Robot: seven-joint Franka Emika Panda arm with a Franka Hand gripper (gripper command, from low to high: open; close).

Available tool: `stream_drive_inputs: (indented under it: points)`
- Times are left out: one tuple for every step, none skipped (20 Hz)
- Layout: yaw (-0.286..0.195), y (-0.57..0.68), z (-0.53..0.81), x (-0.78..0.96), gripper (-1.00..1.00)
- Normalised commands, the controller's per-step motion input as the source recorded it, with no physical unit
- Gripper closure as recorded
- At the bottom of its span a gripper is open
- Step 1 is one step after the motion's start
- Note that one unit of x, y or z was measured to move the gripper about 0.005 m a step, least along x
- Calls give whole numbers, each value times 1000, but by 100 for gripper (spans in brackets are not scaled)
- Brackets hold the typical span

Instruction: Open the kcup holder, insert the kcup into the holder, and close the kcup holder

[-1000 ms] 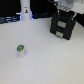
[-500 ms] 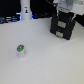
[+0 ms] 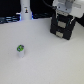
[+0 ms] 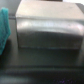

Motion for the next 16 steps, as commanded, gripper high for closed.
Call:
stream_drive_inputs:
  points:
    - [-17, 24, -385, -335, -100]
    - [-11, 27, -344, -319, -100]
    - [-13, 17, -281, -264, -100]
    - [-20, 28, -229, -212, -100]
    - [-29, 47, -206, -191, 100]
    - [-46, 34, -110, -110, 100]
    - [-27, 7, -12, -18, 100]
    - [-16, -8, -3, 7, 100]
    - [-10, -14, -3, 10, 100]
    - [-17, -2, 0, 12, 100]
    - [-14, -6, 1, 17, 100]
    - [-13, -12, -3, 10, 100]
    - [-13, -11, -3, 14, 100]
    - [-11, -11, -3, 14, 100]
    - [-10, -8, -2, 16, 100]
    - [-10, -11, -2, 14, 100]
